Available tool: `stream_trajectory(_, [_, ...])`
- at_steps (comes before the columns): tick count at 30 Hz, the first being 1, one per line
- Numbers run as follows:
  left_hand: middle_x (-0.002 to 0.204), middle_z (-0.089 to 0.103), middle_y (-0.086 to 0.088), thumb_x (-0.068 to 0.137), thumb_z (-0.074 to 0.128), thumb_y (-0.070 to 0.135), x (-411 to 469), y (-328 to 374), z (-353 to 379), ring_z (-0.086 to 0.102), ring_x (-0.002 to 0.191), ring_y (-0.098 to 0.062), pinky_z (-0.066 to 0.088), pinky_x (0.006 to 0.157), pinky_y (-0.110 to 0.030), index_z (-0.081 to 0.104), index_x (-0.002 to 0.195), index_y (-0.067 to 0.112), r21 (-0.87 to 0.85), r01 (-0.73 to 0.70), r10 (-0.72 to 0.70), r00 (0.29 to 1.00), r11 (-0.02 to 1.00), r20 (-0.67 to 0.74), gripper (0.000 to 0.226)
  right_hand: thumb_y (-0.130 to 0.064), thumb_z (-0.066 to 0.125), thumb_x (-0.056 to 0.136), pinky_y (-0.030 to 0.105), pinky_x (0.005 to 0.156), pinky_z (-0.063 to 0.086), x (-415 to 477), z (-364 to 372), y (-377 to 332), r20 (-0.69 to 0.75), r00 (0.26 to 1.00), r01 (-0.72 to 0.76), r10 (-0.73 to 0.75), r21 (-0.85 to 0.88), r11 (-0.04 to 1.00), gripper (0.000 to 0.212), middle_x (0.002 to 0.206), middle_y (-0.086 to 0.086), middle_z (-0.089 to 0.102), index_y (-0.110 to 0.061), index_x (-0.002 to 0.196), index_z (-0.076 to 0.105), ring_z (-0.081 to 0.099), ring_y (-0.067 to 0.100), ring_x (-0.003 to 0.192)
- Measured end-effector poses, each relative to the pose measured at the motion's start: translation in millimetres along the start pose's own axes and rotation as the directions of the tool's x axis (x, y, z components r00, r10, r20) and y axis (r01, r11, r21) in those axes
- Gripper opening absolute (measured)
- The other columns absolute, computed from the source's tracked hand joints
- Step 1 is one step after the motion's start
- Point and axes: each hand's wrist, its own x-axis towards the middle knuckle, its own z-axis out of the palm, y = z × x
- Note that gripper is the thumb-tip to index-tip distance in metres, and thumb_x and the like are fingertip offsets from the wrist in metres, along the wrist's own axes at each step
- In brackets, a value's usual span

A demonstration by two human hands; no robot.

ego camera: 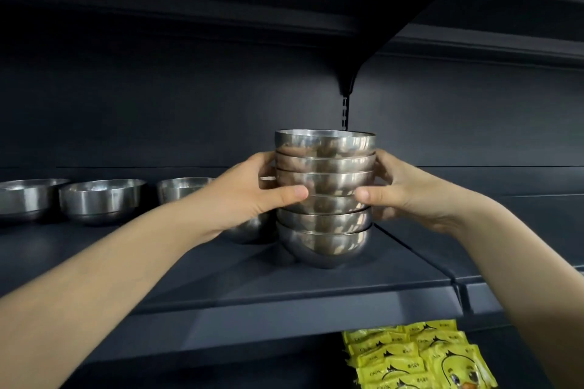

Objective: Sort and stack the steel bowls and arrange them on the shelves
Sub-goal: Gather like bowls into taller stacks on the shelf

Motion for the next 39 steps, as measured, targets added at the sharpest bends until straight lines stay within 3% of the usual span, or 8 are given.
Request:
stream_trajectory(4, [0.112,0.065,0.016,0.043,0.081,0.048,-4.8,-1.3,7.9,0.062,0.105,-0.001,0.047,0.101,-0.031,0.045,0.128,0.034,0.049,0.009,-0.010,1.000,0.999,0.015,0.094,-0.043,0.082,0.041,0.023,0.061,0.051,-8.5,6.6,11.7,0.059,0.995,-0.087,0.085,0.025,0.996,0.086,0.110,-0.018,0.065,-0.037,0.120,0.048,0.067,0.004,0.092])
stream_trajectory(8, [0.108,0.065,0.013,0.060,0.087,0.018,-9.9,0.6,12.8,0.065,0.100,-0.004,0.050,0.096,-0.028,0.040,0.125,0.040,0.086,0.006,-0.011,0.998,0.996,0.057,0.082,-0.041,0.085,0.038,0.033,0.069,0.055,-10.4,13.0,16.8,0.027,0.994,-0.102,0.101,0.039,0.994,0.088,0.116,-0.014,0.061,-0.038,0.118,0.048,0.065,0.010,0.102])
stream_trajectory(13, [0.106,0.064,0.005,0.067,0.082,0.007,-11.9,3.6,18.4,0.066,0.087,-0.001,0.049,0.070,-0.006,0.033,0.123,0.037,0.123,-0.021,0.017,0.999,0.992,0.034,0.080,-0.035,0.088,0.039,0.034,0.070,0.056,-10.0,13.2,18.1,-0.001,0.997,-0.079,0.080,0.065,0.995,0.086,0.111,-0.012,0.064,-0.035,0.117,0.051,0.067,0.013,0.098])
stream_trajectory(20, [0.105,0.063,0.010,0.062,0.085,0.007,-17.8,5.1,18.3,0.068,0.093,-0.012,0.053,0.086,-0.022,0.037,0.130,0.033,0.134,-0.021,0.021,1.000,0.991,0.000,0.087,-0.023,0.086,0.050,0.029,0.066,0.055,-14.4,14.4,15.0,-0.024,0.998,-0.056,0.058,0.071,0.996,0.074,0.115,-0.007,0.063,-0.031,0.116,0.053,0.068,0.013,0.097])
stream_trajectory(28, [0.118,0.059,0.011,0.060,0.086,0.013,-37.0,5.0,-0.3,0.061,0.104,-0.005,0.048,0.083,-0.007,0.029,0.140,0.032,0.176,-0.015,0.024,0.999,0.984,-0.048,0.100,-0.026,0.088,0.052,0.024,0.060,0.054,-17.2,33.8,-10.8,0.025,0.999,-0.046,0.047,-0.020,0.999,0.071,0.111,-0.009,0.065,-0.028,0.114,0.055,0.069,0.004,0.089])
stream_trajectory(30, [0.118,0.059,0.013,0.055,0.088,0.021,-43.3,4.3,-12.8,0.059,0.110,-0.005,0.046,0.092,-0.012,0.023,0.146,0.028,0.204,-0.006,0.018,0.998,0.979,-0.059,0.113,-0.027,0.089,0.053,0.023,0.060,0.054,-15.7,43.8,-21.0,0.043,0.998,-0.032,0.034,-0.047,0.998,0.066,0.107,-0.010,0.067,-0.030,0.110,0.057,0.068,0.002,0.086])
stream_trajectory(33, [0.119,0.058,0.014,0.043,0.091,0.035,-54.6,4.7,-35.2,0.057,0.114,-0.006,0.044,0.103,-0.031,0.025,0.146,0.031,0.231,-0.006,0.027,0.996,0.973,-0.089,0.123,-0.027,0.089,0.053,0.029,0.064,0.057,-10.9,60.3,-39.5,0.053,0.998,-0.012,0.016,-0.071,0.997,0.064,0.104,-0.011,0.068,-0.031,0.109,0.058,0.069,0.008,0.092])
stream_trajectory(39, [0.127,0.055,0.015,0.036,0.091,0.045,-78.2,-0.7,-86.9,0.056,0.118,-0.008,0.043,0.105,-0.034,0.028,0.144,0.035,0.251,0.005,0.017,0.996,0.968,-0.088,0.125,-0.031,0.090,0.054,0.046,0.080,0.059,7.7,105.0,-66.6,0.050,0.998,-0.043,0.049,-0.105,0.994,0.074,0.116,-0.003,0.066,-0.025,0.119,0.055,0.068,0.017,0.101])
